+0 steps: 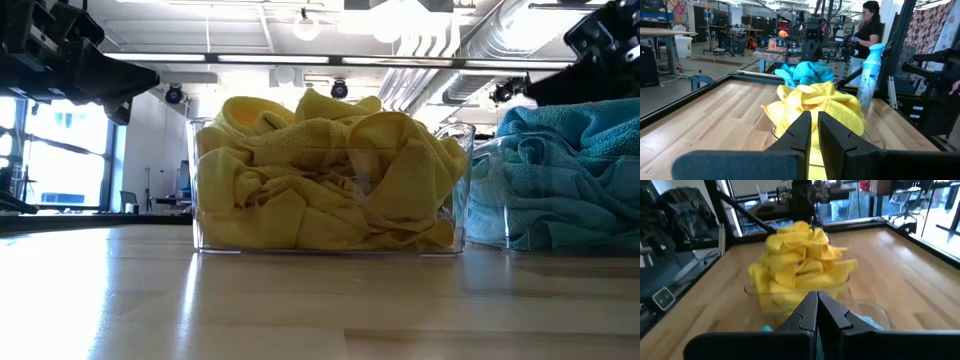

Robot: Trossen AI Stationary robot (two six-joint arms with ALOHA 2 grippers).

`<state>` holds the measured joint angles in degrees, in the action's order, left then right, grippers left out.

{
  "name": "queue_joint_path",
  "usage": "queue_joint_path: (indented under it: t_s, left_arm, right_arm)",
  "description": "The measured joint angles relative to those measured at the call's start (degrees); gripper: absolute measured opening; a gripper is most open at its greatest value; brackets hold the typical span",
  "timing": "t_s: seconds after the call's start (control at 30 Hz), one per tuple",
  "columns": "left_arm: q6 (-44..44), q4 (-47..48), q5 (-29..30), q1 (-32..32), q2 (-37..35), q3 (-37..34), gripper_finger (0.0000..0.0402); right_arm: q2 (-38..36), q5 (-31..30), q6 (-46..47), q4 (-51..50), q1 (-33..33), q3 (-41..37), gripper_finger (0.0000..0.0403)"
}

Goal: Sort microfiber towel by color & place in baskets
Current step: Return to Home Position

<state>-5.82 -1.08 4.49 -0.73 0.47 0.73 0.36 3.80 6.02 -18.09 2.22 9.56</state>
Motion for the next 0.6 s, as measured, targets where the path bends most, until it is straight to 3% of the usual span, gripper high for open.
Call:
queue_joint_path:
  t_s: [0.6]
  left_arm:
    - [0.00, 0.00, 0.00, 0.02, 0.00, 0.00, 0.0021]
  right_arm:
    - [0.00, 0.32, -0.02, -5.31, 0.02, -1.04, 0.0000]
